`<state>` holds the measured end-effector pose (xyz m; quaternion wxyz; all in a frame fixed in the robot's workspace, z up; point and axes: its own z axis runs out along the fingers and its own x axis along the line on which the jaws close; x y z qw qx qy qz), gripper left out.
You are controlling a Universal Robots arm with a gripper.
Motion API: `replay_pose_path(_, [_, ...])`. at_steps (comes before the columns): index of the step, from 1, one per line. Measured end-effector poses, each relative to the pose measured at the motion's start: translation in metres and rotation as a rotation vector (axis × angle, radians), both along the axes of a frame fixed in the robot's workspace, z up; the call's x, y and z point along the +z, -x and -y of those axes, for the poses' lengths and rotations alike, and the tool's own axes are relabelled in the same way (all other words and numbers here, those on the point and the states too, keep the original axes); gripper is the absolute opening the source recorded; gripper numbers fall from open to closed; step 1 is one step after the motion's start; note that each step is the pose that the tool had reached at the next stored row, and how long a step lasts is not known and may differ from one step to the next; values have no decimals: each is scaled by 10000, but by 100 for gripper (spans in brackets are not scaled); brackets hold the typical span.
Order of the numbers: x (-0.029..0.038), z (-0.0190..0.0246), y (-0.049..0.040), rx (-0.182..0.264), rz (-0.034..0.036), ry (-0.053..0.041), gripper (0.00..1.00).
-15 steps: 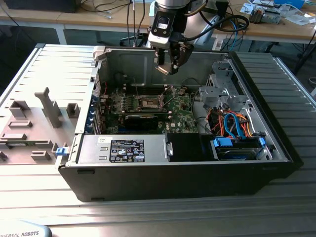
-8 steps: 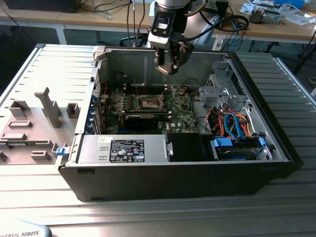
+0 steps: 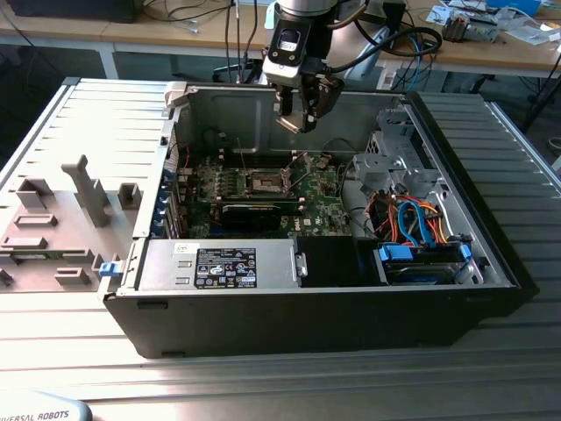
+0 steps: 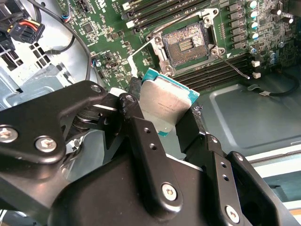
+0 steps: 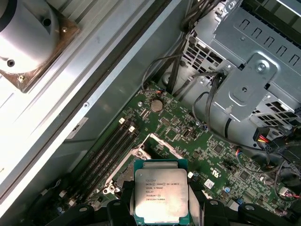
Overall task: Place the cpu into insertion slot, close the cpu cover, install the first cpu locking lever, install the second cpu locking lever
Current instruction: 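Place the cpu into insertion slot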
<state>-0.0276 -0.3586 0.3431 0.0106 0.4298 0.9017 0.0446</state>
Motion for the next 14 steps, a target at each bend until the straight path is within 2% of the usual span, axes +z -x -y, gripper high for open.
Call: replay_pose_path(14, [0,0,0,-83,0,0,54])
